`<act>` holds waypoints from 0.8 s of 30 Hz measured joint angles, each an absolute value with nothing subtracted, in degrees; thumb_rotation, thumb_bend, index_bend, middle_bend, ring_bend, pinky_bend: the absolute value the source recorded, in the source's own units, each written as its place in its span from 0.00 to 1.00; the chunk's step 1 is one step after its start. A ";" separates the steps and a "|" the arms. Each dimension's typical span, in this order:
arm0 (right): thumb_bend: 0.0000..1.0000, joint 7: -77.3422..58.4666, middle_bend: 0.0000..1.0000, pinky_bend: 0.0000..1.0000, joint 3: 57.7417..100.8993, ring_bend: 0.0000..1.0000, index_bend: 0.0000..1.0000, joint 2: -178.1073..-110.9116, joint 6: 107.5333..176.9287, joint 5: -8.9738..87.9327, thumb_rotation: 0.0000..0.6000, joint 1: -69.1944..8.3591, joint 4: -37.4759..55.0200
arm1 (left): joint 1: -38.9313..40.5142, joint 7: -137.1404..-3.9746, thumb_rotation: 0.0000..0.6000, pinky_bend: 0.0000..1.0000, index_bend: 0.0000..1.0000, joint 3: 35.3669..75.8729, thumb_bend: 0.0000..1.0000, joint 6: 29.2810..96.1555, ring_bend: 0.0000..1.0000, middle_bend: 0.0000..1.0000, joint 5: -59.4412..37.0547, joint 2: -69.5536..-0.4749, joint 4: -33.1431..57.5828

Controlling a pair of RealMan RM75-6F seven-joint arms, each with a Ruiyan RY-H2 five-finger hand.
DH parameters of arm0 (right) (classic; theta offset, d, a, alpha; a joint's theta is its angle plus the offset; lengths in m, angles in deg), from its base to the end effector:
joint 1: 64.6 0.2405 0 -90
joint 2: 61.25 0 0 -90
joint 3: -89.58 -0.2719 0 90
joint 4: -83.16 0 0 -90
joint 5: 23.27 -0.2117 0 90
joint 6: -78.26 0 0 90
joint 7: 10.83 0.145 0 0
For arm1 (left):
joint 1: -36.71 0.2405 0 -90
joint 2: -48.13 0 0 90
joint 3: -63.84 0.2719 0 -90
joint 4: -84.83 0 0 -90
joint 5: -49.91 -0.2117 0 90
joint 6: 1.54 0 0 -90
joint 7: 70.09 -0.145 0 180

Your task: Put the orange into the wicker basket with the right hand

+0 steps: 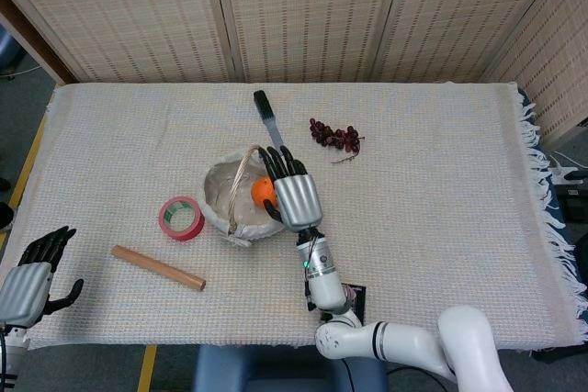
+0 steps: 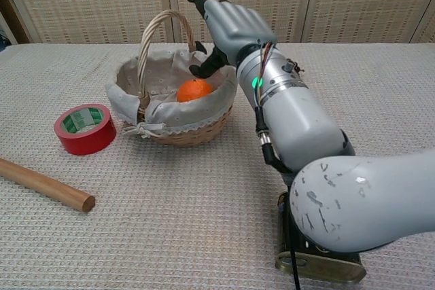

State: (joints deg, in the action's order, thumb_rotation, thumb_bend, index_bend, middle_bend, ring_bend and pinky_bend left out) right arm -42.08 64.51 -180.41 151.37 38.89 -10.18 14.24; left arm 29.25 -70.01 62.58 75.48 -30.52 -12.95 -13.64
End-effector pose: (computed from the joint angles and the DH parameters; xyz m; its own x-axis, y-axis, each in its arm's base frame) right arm -0.0112 -0.3621 -0.0894 0.2119 0.0432 0.9763 -0.9223 -0.3215 0.2143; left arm -0.3221 0.1881 0.1541 0.3298 0.1587 0.9306 0.9395 0.0417 -0.3401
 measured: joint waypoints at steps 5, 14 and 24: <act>0.19 -42.99 0.07 0.21 65.06 0.02 0.00 -178.37 151.73 38.93 1.00 -11.67 10.62 | 29.25 -69.94 1.00 0.07 0.00 62.60 0.38 75.40 0.00 0.00 -30.47 -12.78 -13.59; 0.19 -44.59 0.07 0.14 70.94 0.02 0.00 -163.81 155.58 40.67 1.00 -21.27 -9.47 | 29.32 -70.98 1.00 0.07 0.00 62.59 0.38 75.76 0.00 0.00 -30.52 -12.81 -13.42; 0.19 -38.54 0.00 0.04 87.17 0.00 0.00 -135.89 164.06 50.13 1.00 -40.45 -23.79 | 29.55 -73.46 1.00 0.07 0.00 62.44 0.38 77.42 0.00 0.00 -31.36 -14.01 -12.35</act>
State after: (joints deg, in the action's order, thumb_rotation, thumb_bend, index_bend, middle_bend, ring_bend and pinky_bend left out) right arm -38.54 87.17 -135.89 164.06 50.13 -40.45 -23.79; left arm 29.55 -73.46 62.44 77.42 -31.36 -14.01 -12.35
